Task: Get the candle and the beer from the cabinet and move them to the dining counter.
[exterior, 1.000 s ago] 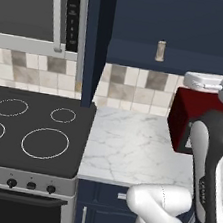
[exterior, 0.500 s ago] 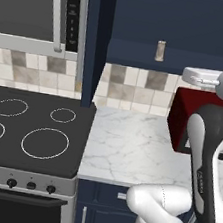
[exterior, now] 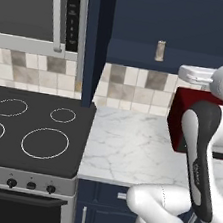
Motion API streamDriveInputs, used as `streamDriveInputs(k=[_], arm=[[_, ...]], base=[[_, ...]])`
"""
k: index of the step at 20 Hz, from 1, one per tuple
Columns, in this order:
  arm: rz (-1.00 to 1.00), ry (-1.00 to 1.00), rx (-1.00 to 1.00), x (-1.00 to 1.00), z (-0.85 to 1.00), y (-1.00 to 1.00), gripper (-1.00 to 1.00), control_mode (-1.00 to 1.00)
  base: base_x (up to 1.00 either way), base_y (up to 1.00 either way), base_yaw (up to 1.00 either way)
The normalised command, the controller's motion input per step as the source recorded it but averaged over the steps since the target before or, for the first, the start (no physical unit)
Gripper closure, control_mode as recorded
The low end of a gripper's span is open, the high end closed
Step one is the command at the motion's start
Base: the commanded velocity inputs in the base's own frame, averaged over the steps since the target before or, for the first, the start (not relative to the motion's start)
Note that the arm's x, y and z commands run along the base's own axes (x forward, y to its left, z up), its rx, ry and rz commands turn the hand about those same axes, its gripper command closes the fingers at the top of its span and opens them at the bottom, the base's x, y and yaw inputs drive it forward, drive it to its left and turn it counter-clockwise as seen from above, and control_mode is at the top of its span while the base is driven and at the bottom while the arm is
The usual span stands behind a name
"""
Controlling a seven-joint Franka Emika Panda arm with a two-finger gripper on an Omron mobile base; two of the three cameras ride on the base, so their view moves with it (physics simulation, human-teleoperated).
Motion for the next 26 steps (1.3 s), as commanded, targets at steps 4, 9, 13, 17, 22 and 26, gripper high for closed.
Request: streamDriveInputs(k=[4,9,13,17,22,26], arm=[[0.07,0.00,0.00,0.22,-0.06,-0.11,-1.00,-1.00],[0.06,0.00,0.00,0.22,-0.05,-0.07,-1.00,-1.00],[0.03,0.00,0.00,0.30,-0.01,0.00,-1.00,-1.00],[0.00,0.01,0.00,0.37,0.02,-0.05,-1.00,-1.00],[-0.01,0.07,0.00,0.42,0.08,-0.07,-1.00,-1.00],[-0.02,0.07,0.00,0.33,0.00,-0.09,-1.00,-1.00]], base=[[0.00,0.00,0.00],[0.00,0.00,0.00],[0.00,0.00,0.00],[0.00,0.00,0.00],[0.00,0.00,0.00],[0.00,0.00,0.00]])
